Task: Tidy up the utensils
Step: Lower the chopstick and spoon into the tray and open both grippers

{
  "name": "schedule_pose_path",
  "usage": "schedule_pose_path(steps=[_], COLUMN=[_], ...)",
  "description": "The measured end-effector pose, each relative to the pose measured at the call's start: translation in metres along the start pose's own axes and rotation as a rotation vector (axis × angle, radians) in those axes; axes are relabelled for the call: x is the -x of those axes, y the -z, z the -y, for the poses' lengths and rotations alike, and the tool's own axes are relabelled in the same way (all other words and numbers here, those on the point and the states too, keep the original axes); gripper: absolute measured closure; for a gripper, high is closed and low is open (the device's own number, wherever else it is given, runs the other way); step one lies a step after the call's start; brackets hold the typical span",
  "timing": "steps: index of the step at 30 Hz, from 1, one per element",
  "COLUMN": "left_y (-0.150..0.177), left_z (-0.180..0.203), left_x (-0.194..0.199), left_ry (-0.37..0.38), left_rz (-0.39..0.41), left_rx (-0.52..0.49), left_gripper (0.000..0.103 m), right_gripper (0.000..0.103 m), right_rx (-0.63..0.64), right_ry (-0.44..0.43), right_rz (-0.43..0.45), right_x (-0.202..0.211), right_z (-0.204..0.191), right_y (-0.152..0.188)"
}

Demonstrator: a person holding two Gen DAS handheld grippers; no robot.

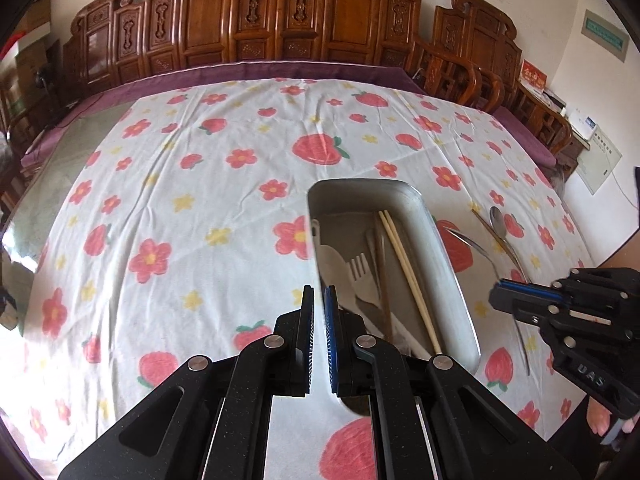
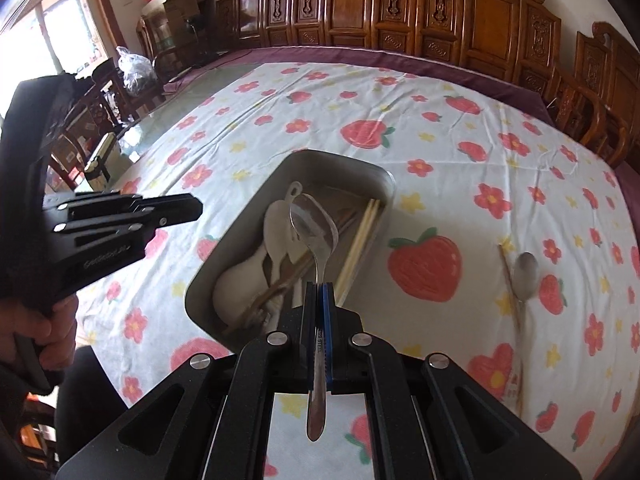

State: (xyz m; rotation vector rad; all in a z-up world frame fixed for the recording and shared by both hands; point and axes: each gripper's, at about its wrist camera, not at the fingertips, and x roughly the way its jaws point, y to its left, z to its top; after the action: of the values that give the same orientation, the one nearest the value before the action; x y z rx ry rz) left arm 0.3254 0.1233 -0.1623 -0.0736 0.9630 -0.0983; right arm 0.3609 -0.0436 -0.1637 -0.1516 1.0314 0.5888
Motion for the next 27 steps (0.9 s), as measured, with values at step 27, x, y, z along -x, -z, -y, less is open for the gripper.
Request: schedule_pose_path(steps=[27], left_y=[0.007], left_z=[-0.038], left_x=[0.018], left_ry=[-0.039], left_rz=[0.024], left_rx=[0.038], left_gripper=[0.097], right_gripper=[0.098], right_rx=[-0.065], right_ry=[-0.010], right_rz=[-0.075], right_x=[-0.089], right_z=[-0.002], right_y=[-0.061])
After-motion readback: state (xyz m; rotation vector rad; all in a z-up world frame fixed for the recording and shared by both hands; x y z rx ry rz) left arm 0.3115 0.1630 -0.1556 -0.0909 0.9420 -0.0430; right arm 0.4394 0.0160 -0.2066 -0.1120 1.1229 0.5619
